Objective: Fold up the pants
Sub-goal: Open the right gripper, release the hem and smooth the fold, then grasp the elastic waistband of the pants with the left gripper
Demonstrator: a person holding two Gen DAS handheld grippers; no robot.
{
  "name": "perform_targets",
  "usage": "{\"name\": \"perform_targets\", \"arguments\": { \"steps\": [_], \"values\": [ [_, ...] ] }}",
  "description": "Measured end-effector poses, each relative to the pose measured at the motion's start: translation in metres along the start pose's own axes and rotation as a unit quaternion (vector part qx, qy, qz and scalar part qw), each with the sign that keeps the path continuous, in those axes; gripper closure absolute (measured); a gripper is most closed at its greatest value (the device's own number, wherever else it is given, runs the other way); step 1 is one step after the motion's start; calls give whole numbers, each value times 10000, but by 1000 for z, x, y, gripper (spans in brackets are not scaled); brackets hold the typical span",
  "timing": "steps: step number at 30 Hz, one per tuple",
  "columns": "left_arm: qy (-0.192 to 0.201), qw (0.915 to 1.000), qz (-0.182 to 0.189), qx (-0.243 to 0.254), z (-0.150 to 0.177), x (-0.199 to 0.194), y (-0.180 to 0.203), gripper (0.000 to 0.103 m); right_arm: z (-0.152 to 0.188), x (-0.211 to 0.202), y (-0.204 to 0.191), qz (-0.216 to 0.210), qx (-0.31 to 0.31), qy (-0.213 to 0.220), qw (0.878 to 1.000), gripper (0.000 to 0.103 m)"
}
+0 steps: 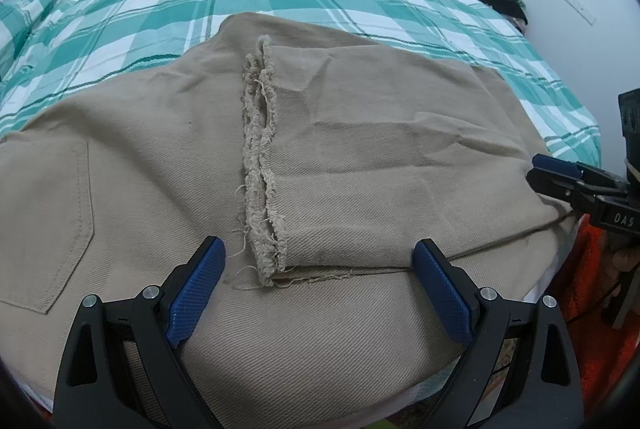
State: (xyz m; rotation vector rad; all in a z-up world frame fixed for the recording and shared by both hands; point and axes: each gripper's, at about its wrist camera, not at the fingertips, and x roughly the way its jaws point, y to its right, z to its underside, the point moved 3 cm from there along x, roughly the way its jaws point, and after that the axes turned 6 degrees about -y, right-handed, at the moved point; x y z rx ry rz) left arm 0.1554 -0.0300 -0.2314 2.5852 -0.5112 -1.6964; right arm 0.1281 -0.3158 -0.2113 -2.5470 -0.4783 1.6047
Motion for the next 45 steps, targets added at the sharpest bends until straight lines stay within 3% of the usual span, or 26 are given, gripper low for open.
{"name": "perform_targets", "arguments": {
  "steps": [5, 9, 12, 15, 18, 20, 21, 23, 25, 26, 29, 35, 39, 43, 45],
  "values": [
    [-392, 9990, -190, 60, 11, -15, 3, 7, 1, 0, -2, 70, -67, 30, 9999, 38],
    [-568, 9984, -58, 1, 27, -38, -1, 8, 2, 0, -2, 60, -93, 59, 9999, 38],
    [-503, 9985, 131, -165, 38, -66, -8, 10, 2, 0, -2, 52, -93, 65, 9999, 38],
    [-190, 9957, 465, -772, 42, -105, -40, 10, 2, -1, -2, 21, -68, 58, 10000, 38],
    [256, 9790, 698, -1897, 49, -142, -103, 12, 2, -1, -2, 13, -62, 62, 10000, 37],
    [476, 9534, 1020, -2800, 59, -156, -151, 15, 1, -1, -2, 10, -60, 62, 10000, 36],
    [573, 9350, 1194, -3289, 67, -160, -178, 21, 2, -1, -2, 7, -52, 60, 10000, 36],
    [690, 9084, 1362, -3893, 81, -165, -210, 28, 1, 0, -2, -6, -28, 51, 10000, 35],
    [853, 8887, 1527, -4239, 89, -168, -229, 32, 1, 0, -3, -3, -17, 49, 10000, 34],
    [884, 8841, 1565, -4314, 90, -168, -234, 36, 0, 0, -3, -5, -23, 49, 10000, 34],
    [878, 8824, 1561, -4351, 92, -165, -238, 45, 0, 0, -3, -9, -28, 48, 10000, 34],
    [679, 8734, 1220, -4666, 98, -144, -254, 45, 1, 0, -3, -9, -26, 47, 10000, 34],
    [702, 8685, 1244, -4746, 101, -138, -259, 45, 1, 0, -3, -7, -28, 52, 10000, 34],
    [729, 8708, 1178, -4717, 94, -134, -264, 46, 1, 0, -3, -3, -22, 53, 10000, 34],
    [682, 8666, 1163, -4805, 95, -128, -268, 49, 1, 0, -3, -4, -23, 51, 10000, 34]
  ]
}}
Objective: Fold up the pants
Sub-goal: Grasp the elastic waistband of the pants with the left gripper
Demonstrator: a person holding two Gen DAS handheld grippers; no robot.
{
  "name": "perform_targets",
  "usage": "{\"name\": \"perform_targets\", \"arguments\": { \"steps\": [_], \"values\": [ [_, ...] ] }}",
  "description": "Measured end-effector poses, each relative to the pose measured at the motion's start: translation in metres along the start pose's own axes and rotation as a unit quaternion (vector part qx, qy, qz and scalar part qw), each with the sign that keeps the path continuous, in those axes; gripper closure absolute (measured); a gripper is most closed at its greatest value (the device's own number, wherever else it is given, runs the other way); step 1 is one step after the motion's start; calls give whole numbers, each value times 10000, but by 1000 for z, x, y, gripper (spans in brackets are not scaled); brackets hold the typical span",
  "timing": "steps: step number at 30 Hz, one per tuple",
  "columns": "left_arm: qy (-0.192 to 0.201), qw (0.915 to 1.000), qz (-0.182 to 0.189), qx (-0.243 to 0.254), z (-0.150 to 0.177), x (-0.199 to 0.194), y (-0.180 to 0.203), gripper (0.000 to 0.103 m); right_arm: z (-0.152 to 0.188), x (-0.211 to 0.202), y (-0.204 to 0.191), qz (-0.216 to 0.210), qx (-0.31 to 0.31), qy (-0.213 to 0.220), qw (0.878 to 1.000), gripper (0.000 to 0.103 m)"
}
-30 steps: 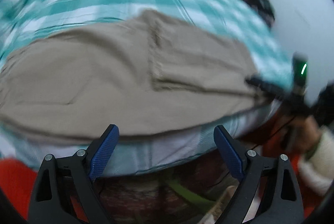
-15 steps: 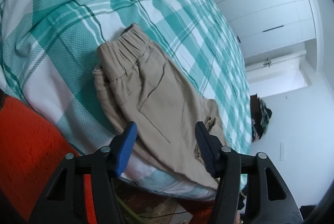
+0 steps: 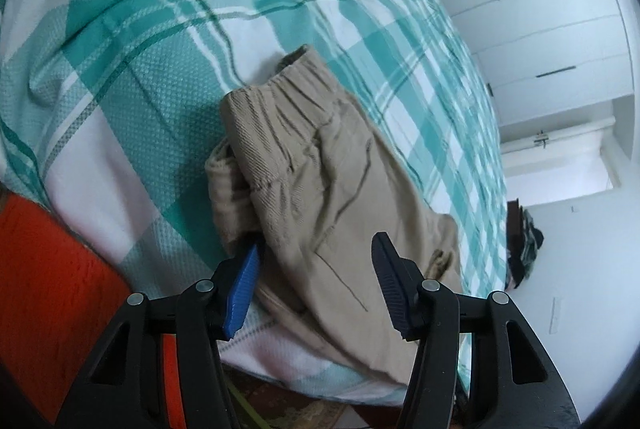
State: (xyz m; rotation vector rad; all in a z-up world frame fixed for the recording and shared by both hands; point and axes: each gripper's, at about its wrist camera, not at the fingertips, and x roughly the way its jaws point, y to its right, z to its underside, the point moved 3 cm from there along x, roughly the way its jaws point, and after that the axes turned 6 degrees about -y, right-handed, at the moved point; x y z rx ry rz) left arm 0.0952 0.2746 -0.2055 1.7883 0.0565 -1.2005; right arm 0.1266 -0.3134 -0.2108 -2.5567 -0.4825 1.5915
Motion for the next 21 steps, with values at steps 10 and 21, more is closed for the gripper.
{"name": "perform_targets", "arguments": {
  "steps": [10, 21],
  "values": [
    [12, 9997, -183, -137, 13, -9, -25, 101, 0, 0, 0, 3, -7, 4, 10000, 34],
    [980, 9946, 120, -306, 9, -54, -19, 45, -2, 0, -1, 4, -10, 18, 10000, 32]
  ]
}}
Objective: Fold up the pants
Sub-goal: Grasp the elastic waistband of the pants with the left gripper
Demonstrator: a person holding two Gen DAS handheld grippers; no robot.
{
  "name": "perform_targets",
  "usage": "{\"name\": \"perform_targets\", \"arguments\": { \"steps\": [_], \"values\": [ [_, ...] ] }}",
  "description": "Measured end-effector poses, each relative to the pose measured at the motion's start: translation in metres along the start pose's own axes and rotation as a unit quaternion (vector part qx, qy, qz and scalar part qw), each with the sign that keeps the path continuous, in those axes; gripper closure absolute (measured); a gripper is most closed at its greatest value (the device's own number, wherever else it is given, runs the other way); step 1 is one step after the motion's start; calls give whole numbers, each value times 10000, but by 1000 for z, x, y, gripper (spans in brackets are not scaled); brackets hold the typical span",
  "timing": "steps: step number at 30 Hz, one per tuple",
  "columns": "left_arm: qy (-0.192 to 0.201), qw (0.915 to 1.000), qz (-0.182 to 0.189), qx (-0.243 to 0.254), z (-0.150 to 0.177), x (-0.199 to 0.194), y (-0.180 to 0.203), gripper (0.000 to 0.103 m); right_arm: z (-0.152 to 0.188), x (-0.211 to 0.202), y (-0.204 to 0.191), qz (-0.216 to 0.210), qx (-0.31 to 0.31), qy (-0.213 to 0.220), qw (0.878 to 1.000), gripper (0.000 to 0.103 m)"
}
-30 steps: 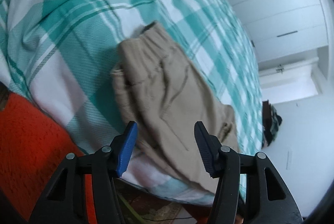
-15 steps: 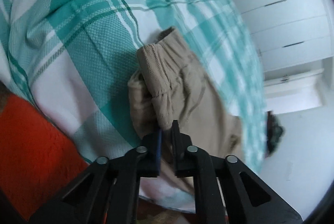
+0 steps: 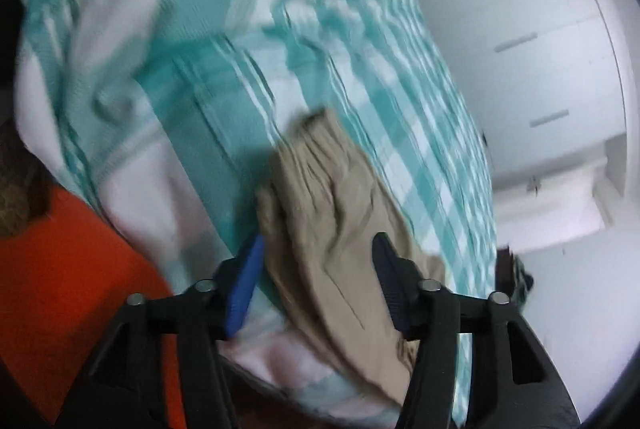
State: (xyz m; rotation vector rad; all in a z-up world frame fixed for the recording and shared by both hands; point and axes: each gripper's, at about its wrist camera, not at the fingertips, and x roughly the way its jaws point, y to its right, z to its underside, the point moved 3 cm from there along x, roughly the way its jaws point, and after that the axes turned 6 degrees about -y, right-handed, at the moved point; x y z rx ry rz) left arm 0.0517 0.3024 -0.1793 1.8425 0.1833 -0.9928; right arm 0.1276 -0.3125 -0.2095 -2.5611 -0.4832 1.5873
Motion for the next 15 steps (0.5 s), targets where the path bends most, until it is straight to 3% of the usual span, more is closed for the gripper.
{"name": "perform_targets", "arguments": {
  "steps": [10, 13, 15],
  "values": [
    [-692, 9972, -268, -11, -6, 59, 1, 47, 0, 0, 0, -9, -5, 2, 10000, 30],
    [-628, 9970, -448, -6, -2, 62, 0, 57, -2, 1, -1, -6, -2, 9, 10000, 30],
    [-522, 9980, -358, 14, 2, 56, -2, 79, -1, 1, -1, -1, -2, 7, 10000, 30]
  ]
}}
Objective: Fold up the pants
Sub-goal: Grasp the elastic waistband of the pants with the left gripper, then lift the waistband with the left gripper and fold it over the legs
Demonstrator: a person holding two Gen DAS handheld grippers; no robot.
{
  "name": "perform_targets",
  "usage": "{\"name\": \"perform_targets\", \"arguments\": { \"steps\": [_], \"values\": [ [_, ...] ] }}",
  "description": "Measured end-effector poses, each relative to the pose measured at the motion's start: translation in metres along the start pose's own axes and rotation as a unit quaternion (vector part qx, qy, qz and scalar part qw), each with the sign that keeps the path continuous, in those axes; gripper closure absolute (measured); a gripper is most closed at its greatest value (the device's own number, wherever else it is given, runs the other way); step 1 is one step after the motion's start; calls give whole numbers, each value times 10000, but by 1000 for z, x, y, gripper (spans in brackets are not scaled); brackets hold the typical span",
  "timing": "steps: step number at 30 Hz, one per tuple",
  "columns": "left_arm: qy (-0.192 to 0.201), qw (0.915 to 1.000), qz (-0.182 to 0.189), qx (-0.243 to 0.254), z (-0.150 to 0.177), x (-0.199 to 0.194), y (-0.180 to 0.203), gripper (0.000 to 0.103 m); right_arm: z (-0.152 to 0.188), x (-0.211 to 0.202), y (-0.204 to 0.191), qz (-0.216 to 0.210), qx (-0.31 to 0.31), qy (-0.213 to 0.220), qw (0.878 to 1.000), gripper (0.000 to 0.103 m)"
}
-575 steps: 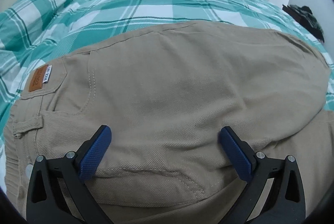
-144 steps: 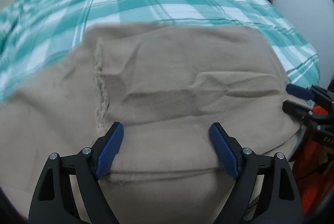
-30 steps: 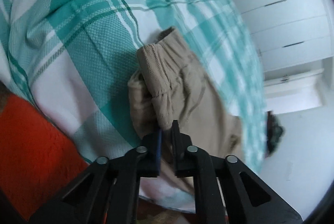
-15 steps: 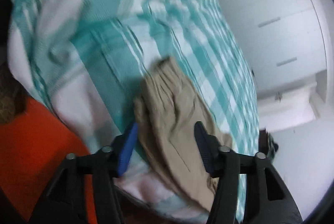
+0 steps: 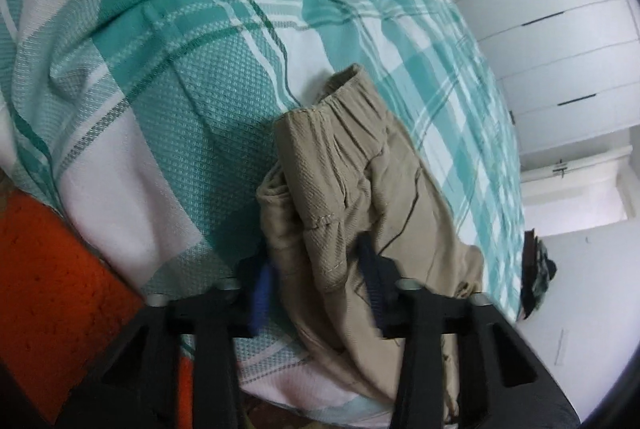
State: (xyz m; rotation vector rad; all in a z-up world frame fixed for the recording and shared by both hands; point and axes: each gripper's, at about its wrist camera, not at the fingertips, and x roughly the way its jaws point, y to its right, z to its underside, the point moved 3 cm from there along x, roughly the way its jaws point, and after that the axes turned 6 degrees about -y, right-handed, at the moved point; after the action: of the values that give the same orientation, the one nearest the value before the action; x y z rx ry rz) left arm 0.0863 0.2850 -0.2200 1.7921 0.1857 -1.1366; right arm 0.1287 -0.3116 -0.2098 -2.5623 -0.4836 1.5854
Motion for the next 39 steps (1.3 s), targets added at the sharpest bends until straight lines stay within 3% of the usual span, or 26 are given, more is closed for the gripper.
{"name": "perform_targets", "arguments": {
  "steps": [3, 7, 12, 16, 18, 21, 25, 28, 32, 36, 39],
  "values": [
    [89, 9998, 157, 47, 3, -9, -4, 85, -1, 0, 0, -2, -4, 7, 10000, 30],
    [226, 9995, 13, 206, 4, -10, 4, 85, -2, 1, -1, 18, -23, 10, 10000, 29],
    [139, 9998, 143, -31, 1, -6, -2, 71, -3, 3, -1, 34, -39, 25, 10000, 29],
    [135, 9998, 76, 158, 2, -3, 6, 66, -3, 3, -2, 59, -49, 34, 10000, 29],
    [168, 9996, -11, 212, 2, -3, 7, 81, -2, 3, -2, 58, -52, 37, 10000, 29],
    [172, 9995, 194, 160, 1, -5, 4, 85, -2, 3, -2, 73, -44, -1, 10000, 29],
    [215, 9994, 222, 151, 3, -5, 3, 86, -16, -13, -13, 421, -60, -502, 9978, 29],
    [218, 9994, 232, 113, 2, -3, 3, 85, -39, -38, -45, -12, -364, -229, 9991, 30],
    [228, 9994, 235, 126, 2, -4, 3, 85, -86, -32, -97, -351, -989, -180, 9943, 31],
    [245, 9993, 229, 153, 3, -4, 1, 85, -138, 16, -136, -831, -927, -320, 9917, 49],
    [259, 9993, 223, 160, 3, -3, 1, 85, -156, 80, -148, -1184, -424, -870, 9882, 59]
  ]
}}
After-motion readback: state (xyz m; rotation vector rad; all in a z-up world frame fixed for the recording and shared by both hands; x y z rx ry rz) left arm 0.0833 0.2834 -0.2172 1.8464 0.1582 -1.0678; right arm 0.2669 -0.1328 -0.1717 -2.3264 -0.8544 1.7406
